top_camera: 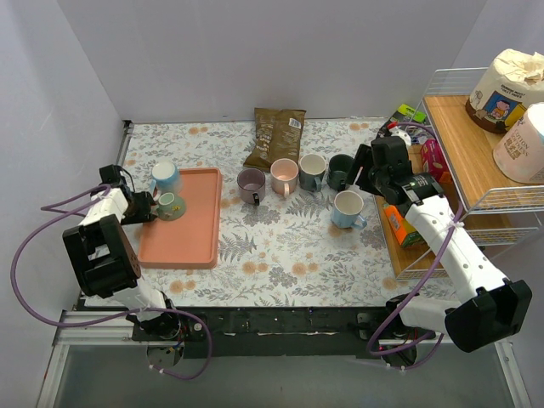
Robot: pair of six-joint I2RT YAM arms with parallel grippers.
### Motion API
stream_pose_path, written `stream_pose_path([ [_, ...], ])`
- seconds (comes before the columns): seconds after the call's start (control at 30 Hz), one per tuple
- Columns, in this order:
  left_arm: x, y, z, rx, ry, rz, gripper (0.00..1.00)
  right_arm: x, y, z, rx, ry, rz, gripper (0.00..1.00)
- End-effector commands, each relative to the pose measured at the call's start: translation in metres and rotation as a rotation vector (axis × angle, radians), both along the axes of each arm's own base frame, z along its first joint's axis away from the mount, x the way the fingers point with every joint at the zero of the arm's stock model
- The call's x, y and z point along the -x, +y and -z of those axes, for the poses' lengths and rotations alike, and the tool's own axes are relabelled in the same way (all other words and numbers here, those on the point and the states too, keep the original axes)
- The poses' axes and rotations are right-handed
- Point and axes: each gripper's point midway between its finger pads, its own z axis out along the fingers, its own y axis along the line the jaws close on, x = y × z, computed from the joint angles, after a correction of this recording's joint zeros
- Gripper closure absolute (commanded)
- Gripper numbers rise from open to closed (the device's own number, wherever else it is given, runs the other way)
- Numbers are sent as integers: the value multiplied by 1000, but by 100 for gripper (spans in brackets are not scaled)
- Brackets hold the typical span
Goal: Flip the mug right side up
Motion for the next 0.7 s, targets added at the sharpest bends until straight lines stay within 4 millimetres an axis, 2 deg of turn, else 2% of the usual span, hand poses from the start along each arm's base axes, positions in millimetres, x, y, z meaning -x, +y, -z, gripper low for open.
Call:
stream_pose_path([
  [0.0, -6, 1, -7, 60, -22, -110, 64, -8, -10, -23, -28, -96, 45, 24],
  [0.13, -8, -2, -5, 79, -33, -108, 69, -9, -12, -22, -35, -94, 47, 24],
  [0.27, -11, -3, -4, 92, -29, -100, 69, -9, -11, -20, -40, -89, 45, 25],
  [0.33, -14, -2, -6, 89, -33, -95, 56, -9, -11, -20, -41, -89, 44, 25],
  [0.43, -18, -1, -11, 86, -45, -89, 48, -9, -12, -18, -42, -84, 47, 25],
  [0.5, -19, 0, -13, 87, -51, -86, 50, -9, -11, -17, -44, -85, 44, 26],
  [0.67, -21, -1, -15, 86, -56, -82, 65, -11, -10, -15, -49, -80, 39, 26],
])
